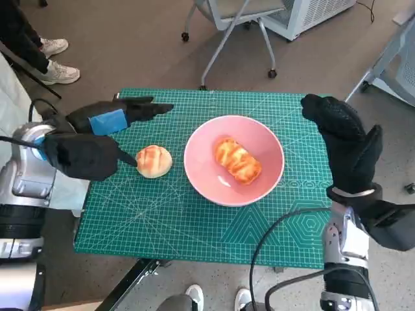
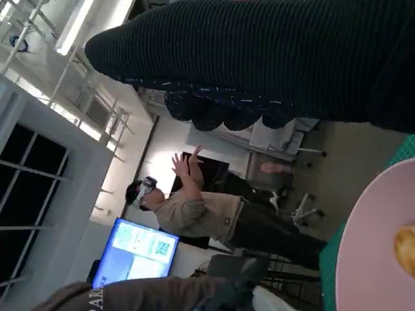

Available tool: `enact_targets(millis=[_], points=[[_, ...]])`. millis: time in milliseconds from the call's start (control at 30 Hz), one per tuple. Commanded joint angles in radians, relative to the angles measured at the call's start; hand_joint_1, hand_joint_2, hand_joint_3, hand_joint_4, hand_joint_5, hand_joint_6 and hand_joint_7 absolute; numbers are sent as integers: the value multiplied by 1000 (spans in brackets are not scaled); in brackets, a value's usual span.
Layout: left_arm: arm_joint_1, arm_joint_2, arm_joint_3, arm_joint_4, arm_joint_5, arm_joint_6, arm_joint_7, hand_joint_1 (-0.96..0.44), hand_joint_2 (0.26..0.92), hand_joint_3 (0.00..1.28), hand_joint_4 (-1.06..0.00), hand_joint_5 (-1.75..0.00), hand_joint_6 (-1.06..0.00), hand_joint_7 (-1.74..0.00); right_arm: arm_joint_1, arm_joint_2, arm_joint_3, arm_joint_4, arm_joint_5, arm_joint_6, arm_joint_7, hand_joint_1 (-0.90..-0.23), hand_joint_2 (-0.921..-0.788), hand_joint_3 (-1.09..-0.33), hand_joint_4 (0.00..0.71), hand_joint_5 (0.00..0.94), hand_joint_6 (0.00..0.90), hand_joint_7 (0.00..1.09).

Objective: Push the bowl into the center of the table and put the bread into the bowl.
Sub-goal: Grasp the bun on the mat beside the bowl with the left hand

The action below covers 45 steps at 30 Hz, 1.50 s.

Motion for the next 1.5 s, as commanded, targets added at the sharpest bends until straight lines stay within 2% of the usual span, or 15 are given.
enact_targets(millis=[33,533,1133,1267,1333,1400,1433,1467,1500], points=[[-25,-27,-32,52,31,18,23,-152,695,3,-67,0,-212,-5,35,-11,3,-10,-5,15,6,-682,-921,-774,175,0,44,483],[-55,-70,-121,202,132,57,69,-181,702,5,-68,-2,-214,-3,40,-30,0,-6,-19,10,5,-688,-921,-795,176,1,16,483],[-107,-173,-253,493,260,83,181,-117,715,14,-192,-20,-293,-21,38,-30,7,-7,-15,24,4,-691,-921,-799,175,0,9,489],[-119,-184,-280,536,285,75,212,-64,763,32,-340,-29,-418,-32,40,-30,8,-11,-11,28,7,-690,-921,-800,175,0,8,491],[-118,-182,-288,549,294,53,244,-27,816,40,-553,-59,-562,-58,40,-30,8,-11,-11,28,7,-690,-921,-800,175,0,7,492],[-112,-175,-290,558,297,17,290,-7,843,43,-666,-80,-640,-73,40,-30,9,-9,-10,27,8,-690,-921,-800,174,0,6,493],[-109,-172,-290,562,297,-2,315,-5,859,50,-685,-291,-622,-292,39,-29,9,-8,-10,27,8,-690,-921,-800,174,0,6,494],[-105,-167,-290,565,298,-21,342,-3,881,82,-684,-630,-569,-634,39,-29,9,-6,-10,27,9,-690,-921,-800,174,0,6,494],[-104,-164,-290,568,298,-34,361,-2,889,86,-689,-750,-563,-740,38,-28,10,-5,-9,26,9,-690,-921,-801,174,0,5,495]])
